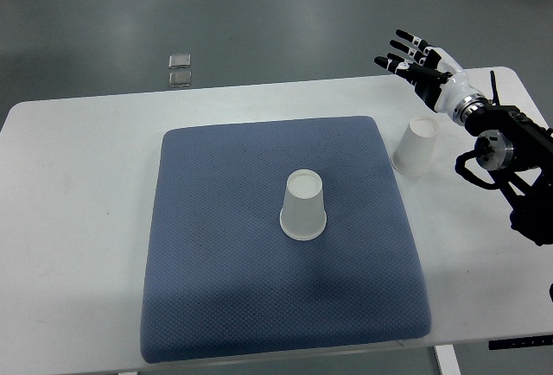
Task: Stack paper cups
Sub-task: 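Lower the right hand down beside the white cup off the pad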
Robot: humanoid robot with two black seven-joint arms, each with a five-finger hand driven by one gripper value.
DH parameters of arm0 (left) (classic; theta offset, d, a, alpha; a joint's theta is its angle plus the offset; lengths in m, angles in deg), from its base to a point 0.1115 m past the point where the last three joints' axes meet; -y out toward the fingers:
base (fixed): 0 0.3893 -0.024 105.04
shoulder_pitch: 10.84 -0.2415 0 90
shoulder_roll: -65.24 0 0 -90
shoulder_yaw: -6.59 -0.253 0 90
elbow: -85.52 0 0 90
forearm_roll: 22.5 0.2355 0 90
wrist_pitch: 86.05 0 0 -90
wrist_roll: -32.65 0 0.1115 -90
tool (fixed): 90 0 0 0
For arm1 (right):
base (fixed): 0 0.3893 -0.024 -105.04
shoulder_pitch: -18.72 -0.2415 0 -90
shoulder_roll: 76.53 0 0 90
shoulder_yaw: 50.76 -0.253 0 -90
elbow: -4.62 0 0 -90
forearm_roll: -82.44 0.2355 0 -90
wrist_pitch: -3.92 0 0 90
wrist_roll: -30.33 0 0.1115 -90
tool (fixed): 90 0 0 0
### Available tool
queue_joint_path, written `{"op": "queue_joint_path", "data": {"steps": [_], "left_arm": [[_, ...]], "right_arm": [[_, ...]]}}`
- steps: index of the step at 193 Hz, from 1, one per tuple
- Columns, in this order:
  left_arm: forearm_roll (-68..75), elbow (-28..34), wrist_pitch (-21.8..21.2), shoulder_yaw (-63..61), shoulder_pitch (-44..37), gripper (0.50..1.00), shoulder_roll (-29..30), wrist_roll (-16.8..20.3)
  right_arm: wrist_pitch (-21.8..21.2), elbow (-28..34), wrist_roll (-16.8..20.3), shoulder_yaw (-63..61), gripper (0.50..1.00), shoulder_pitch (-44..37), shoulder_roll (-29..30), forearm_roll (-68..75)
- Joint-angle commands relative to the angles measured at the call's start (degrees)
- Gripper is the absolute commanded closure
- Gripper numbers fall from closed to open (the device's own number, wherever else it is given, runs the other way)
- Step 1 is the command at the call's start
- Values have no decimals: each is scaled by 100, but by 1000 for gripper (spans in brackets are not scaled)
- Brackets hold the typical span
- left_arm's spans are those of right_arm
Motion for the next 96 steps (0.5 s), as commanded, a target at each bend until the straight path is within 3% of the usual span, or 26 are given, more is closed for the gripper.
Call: {"op": "queue_joint_path", "data": {"steps": [1, 26, 43, 65, 96], "left_arm": [[0, 0, 0, -1, -1, 500, 0, 0], [0, 0, 0, -1, -1, 500, 0, 0], [0, 0, 0, -1, -1, 500, 0, 0], [0, 0, 0, -1, -1, 500, 0, 0], [0, 0, 0, 8, -1, 500, 0, 0]], "right_arm": [[-53, 16, -27, 52, 589, -4, -229, -6], [-106, 17, -27, 113, 587, -30, -546, -24], [-589, 17, -62, 807, 587, -276, -994, -155], [-668, 17, -229, 1159, 589, -355, -1249, -446], [-748, 17, -343, 1537, 589, -549, -1530, -2107]]}}
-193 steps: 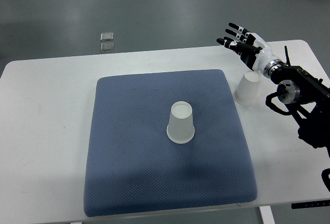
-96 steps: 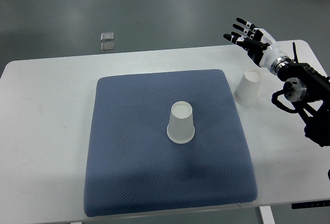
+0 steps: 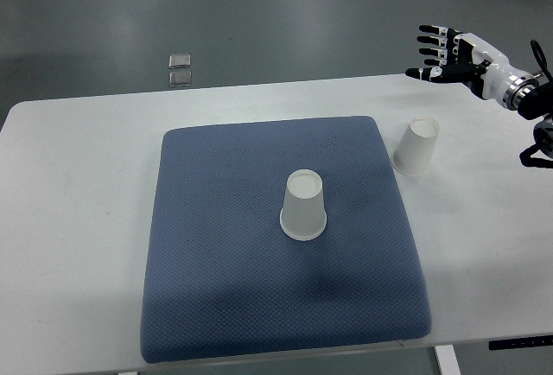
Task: Stack paper cups
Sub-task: 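Lower the right hand down beside the white cup off the pad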
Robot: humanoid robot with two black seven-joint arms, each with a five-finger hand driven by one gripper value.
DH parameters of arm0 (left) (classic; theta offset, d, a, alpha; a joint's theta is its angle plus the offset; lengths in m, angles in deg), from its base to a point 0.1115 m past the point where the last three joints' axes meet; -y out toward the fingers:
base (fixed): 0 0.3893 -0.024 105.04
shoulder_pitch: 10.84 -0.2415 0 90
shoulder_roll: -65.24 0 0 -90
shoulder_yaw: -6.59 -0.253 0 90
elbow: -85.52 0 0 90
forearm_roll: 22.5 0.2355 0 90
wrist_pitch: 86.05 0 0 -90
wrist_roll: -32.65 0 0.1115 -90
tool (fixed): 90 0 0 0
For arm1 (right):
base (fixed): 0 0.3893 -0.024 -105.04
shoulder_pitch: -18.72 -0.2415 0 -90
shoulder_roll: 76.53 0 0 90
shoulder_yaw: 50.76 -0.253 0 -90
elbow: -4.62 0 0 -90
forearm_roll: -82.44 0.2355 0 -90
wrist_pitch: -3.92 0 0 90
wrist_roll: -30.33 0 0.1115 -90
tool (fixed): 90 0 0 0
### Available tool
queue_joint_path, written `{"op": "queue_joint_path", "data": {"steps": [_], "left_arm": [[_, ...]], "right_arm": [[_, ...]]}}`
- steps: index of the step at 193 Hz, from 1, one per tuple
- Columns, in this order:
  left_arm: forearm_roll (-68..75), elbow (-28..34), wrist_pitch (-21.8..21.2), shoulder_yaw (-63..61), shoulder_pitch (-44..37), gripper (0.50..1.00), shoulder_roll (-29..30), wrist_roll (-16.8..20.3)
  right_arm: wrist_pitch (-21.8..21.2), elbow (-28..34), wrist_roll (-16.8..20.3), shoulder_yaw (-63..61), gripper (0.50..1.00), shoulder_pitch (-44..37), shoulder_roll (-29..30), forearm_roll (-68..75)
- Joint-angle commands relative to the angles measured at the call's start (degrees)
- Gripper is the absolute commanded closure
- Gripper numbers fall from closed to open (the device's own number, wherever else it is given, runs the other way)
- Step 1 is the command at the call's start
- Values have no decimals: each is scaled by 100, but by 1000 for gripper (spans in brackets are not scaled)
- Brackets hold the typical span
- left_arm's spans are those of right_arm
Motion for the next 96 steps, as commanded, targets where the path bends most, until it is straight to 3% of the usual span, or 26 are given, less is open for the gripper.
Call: {"op": "queue_joint_path", "data": {"steps": [1, 47, 96], "left_arm": [[0, 0, 0, 8, 1, 500, 0, 0], [0, 0, 0, -1, 1, 500, 0, 0], [0, 0, 0, -1, 10, 500, 0, 0]], "right_arm": [[-38, -4, -24, 112, 589, -56, -110, -945], [-636, 5, -33, 235, 591, -135, -206, -2484], [-618, 5, -33, 1193, 593, -487, -373, -2941]]}}
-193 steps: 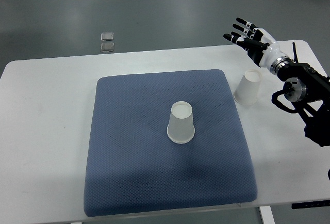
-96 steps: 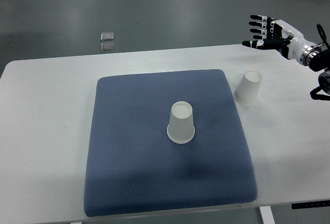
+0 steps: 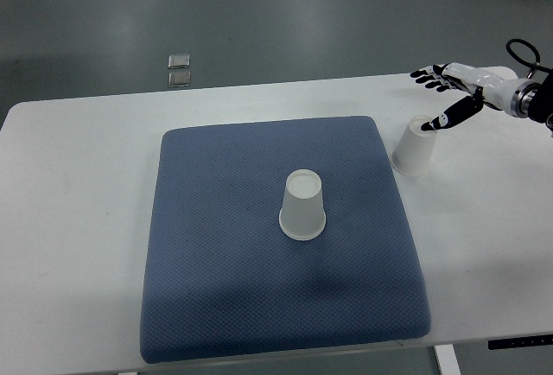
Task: Stack paper cups
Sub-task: 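Lower the right hand down beside the white cup off the pad, then close the right hand fingers around the white cup and lift it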
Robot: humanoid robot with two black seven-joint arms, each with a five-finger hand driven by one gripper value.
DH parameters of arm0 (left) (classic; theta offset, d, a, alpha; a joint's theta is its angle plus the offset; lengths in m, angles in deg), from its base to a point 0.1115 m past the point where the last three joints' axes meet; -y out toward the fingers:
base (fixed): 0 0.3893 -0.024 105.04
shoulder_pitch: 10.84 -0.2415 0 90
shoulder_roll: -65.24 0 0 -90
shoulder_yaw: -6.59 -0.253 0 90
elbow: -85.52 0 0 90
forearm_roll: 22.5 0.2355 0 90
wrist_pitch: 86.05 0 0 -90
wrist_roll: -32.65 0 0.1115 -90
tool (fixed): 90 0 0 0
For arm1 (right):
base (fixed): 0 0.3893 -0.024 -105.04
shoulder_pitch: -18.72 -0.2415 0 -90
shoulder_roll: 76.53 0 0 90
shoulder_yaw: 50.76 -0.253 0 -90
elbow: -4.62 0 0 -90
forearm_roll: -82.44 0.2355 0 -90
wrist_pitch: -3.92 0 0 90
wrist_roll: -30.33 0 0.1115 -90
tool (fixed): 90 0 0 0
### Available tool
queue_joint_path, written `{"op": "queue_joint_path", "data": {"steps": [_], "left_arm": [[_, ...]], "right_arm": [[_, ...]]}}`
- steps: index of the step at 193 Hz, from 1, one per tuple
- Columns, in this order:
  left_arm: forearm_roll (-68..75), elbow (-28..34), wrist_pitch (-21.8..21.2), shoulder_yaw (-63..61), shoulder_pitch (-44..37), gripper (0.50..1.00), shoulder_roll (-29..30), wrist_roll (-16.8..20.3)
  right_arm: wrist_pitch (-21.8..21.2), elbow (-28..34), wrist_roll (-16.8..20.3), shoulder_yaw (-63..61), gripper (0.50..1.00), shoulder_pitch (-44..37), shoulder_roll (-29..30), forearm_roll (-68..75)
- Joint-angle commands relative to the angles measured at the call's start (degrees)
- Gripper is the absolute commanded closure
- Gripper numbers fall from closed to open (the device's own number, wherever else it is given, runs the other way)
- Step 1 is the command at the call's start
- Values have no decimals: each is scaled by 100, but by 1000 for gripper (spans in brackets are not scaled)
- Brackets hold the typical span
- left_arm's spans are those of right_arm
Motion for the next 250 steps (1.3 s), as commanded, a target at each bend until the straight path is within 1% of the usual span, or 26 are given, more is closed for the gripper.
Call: {"op": "queue_joint_path", "data": {"steps": [1, 37, 64, 93, 108, 122, 148, 200, 250], "left_arm": [[0, 0, 0, -3, 7, 500, 0, 0], [0, 0, 0, -3, -1, 500, 0, 0], [0, 0, 0, -3, -1, 500, 0, 0], [0, 0, 0, -3, -1, 500, 0, 0], [0, 0, 0, 6, -1, 500, 0, 0], [0, 0, 0, -3, -1, 500, 0, 0], [0, 0, 0, 6, -1, 500, 0, 0], [0, 0, 0, -3, -1, 500, 0, 0], [0, 0, 0, -3, -1, 500, 0, 0]], "right_arm": [[22, 1, 0, 366, 593, -150, -43, -51], [92, -8, 0, 656, 599, -212, 1, -209], [303, -26, 9, 972, 609, -247, 36, -323], [338, -70, 9, 1175, 636, -300, 54, -350], [374, -79, 18, 1210, 660, -300, 63, -376], [374, -87, 18, 1236, 666, -300, 80, -490], [514, -87, 27, 1324, 668, -300, 80, -587], [523, -87, 36, 1412, 679, -335, 89, -613], [558, -87, 36, 1421, 709, -326, 115, -736]]}}
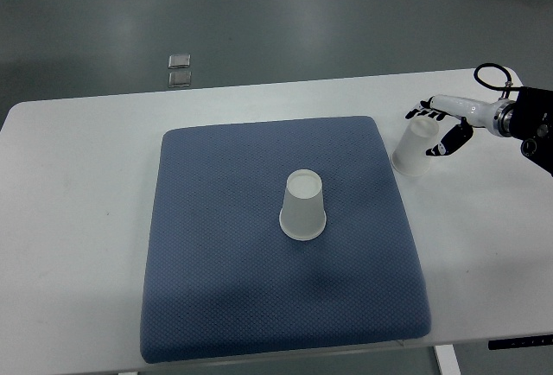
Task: Stack paper cups
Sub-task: 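Close the right hand fingers around the white cup and lift it, then carry the held cup over the cup on the pad and lower it on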
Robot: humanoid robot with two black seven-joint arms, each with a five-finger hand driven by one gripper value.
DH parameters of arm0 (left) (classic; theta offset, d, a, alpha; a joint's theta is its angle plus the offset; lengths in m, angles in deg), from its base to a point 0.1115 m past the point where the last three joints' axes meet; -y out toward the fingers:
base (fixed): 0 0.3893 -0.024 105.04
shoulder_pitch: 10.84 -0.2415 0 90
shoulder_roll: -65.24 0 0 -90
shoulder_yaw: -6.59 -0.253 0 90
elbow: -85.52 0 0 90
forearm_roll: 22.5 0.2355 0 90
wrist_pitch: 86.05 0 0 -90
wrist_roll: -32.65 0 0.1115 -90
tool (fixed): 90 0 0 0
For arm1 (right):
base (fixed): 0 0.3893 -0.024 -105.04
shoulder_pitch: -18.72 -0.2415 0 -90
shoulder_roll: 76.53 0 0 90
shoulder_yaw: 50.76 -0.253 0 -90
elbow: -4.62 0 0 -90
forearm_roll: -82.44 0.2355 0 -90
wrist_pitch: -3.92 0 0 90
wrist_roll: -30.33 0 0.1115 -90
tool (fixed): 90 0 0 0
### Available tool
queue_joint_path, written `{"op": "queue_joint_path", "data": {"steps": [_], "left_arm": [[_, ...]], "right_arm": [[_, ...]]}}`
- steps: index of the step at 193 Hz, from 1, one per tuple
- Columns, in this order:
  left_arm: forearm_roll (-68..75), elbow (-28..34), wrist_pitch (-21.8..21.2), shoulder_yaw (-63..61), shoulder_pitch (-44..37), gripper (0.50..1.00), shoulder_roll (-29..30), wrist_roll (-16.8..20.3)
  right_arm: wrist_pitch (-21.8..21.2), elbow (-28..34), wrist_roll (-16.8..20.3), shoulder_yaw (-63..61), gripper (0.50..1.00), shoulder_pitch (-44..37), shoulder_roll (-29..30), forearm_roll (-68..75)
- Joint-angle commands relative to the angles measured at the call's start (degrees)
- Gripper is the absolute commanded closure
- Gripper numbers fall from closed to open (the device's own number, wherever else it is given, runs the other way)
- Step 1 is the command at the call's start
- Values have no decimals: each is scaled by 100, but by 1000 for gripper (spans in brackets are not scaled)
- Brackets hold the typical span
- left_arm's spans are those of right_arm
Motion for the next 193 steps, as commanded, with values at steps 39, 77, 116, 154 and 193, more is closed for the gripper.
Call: {"op": "queue_joint_path", "data": {"steps": [39, 77, 116, 154, 193], "left_arm": [[0, 0, 0, -1, 0, 500, 0, 0], [0, 0, 0, -1, 0, 500, 0, 0], [0, 0, 0, -1, 0, 500, 0, 0], [0, 0, 0, -1, 0, 500, 0, 0], [0, 0, 0, -1, 0, 500, 0, 0]], "right_arm": [[95, 2, 0, 124, 807, -3, 6, -10], [104, -33, 9, 124, 883, -3, 6, -10], [104, 19, -18, 45, 899, -373, -126, 87], [-291, 722, -35, -26, 899, -1075, -723, 438], [-977, 1698, -27, -34, 899, -2016, -1233, 1062]]}}
